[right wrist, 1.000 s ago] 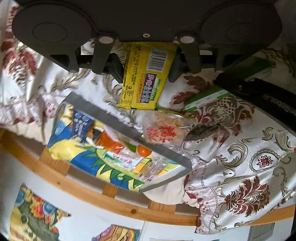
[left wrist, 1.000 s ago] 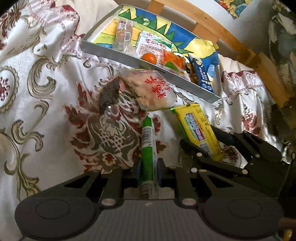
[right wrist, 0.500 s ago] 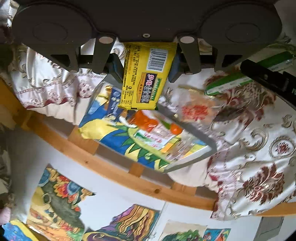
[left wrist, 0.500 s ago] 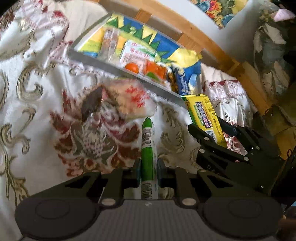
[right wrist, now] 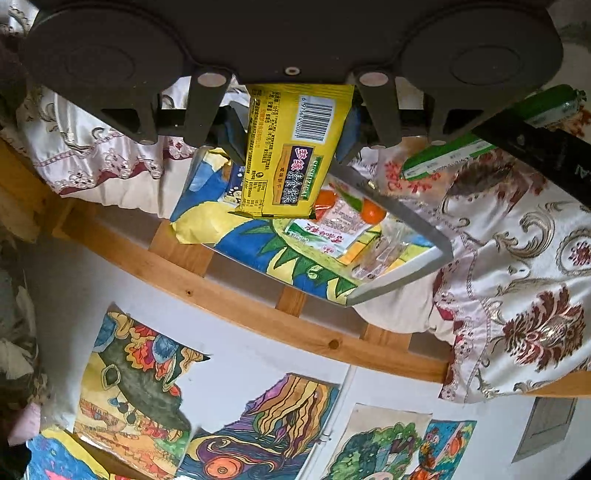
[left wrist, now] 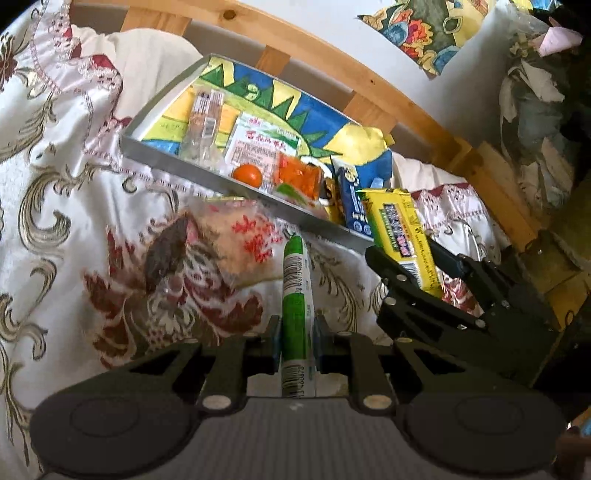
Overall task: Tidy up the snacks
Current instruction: 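Lift the wafer bar with the right tool while the left tool lifts the green stick, then lower both held snacks into the tray and open both tools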
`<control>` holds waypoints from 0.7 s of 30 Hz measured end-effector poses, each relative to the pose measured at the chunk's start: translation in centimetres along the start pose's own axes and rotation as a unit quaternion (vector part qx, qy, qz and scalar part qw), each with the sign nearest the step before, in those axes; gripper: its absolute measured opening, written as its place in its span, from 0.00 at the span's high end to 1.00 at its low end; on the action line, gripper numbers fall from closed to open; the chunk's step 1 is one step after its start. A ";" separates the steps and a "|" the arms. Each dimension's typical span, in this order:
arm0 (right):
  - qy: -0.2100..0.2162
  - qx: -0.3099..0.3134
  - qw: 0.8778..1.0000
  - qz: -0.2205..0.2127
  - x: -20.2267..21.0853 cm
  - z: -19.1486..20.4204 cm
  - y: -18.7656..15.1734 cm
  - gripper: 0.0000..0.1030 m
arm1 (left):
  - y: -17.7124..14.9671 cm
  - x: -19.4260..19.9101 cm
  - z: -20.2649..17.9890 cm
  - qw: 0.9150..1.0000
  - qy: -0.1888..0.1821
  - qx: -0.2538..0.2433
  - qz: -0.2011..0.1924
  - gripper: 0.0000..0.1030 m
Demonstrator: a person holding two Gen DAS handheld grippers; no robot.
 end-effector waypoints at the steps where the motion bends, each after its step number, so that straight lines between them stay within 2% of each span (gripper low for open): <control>1: 0.000 -0.002 1.000 0.001 -0.4 -0.1 0.0 0.48 | 0.2 -0.1 0.0 1.000 0.001 -0.001 0.000 0.82; 8: -0.009 -0.017 1.000 0.002 -3.2 -1.7 -0.2 0.48 | 3.2 -1.0 -0.8 1.000 0.003 -0.002 -0.020 0.82; 15: -0.016 -0.032 0.999 -0.014 -6.0 -3.0 0.6 0.48 | 7.6 -3.9 -1.6 0.999 0.026 -0.014 -0.044 0.82; 21: -0.008 -0.050 0.998 -0.026 -8.7 -3.7 1.5 0.48 | 11.7 -6.7 -2.5 0.995 0.046 -0.005 -0.092 0.82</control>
Point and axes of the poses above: each gripper's, at about its wrist camera, not at the fingertips, and x roughly against the way its jaws point, z to its left, y to its top, the point moved 3 cm from there along -x, roughly the way its jaws point, and after that the axes turned 1 degree about -x, right-handed, at the moved point
